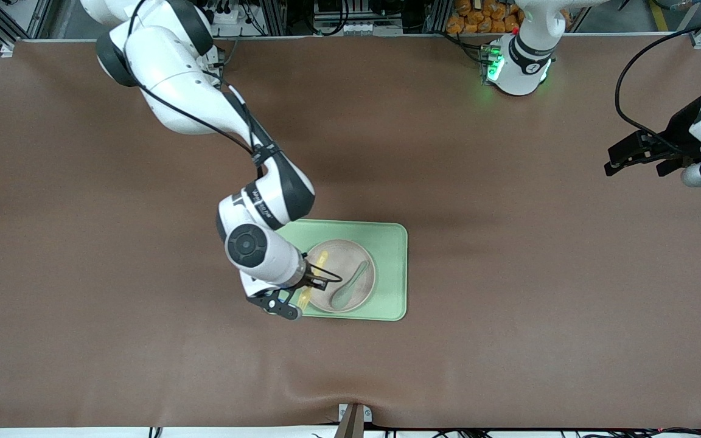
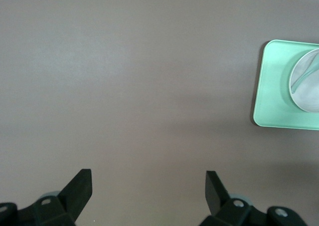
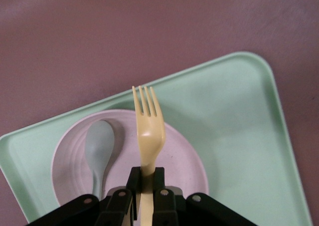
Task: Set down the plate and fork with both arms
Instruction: 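Carry the yellow fork off the plate onto the tray beside it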
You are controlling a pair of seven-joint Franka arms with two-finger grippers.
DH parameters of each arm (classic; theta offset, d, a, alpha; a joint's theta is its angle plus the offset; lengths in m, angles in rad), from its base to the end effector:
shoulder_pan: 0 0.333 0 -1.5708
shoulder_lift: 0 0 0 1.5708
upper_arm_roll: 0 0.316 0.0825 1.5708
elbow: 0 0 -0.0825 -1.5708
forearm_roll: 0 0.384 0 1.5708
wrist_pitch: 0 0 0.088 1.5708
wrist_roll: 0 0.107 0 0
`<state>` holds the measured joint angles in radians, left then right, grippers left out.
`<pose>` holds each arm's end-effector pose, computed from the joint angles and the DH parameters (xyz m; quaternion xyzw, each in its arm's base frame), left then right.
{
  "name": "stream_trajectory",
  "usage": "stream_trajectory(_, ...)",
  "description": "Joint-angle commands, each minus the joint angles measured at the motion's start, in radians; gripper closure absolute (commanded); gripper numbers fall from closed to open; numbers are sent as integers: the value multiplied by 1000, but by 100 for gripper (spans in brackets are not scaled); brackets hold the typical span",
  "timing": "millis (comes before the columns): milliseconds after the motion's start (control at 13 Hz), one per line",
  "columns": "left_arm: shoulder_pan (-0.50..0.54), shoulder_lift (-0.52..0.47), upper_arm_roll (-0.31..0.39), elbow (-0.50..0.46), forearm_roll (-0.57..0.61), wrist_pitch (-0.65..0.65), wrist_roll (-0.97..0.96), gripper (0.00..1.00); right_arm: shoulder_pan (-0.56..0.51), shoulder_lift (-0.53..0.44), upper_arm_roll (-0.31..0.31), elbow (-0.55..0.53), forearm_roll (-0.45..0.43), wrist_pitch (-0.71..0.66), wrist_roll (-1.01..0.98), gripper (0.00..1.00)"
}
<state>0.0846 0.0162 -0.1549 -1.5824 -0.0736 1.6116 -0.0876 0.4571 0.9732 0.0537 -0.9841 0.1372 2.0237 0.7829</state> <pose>0.5612 -0.0464 0.6140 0.9992 0.0099 0.0036 0.0384 0.6927 0.3790 0.2748 -0.9804 0.1749 0.0238 0.0877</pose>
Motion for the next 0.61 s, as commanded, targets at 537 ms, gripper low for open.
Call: stream_trajectory(537, 4, -4, -5, -7, -23, 14, -12, 0, -87, -85, 23, -229, 15, 41, -290, 96)
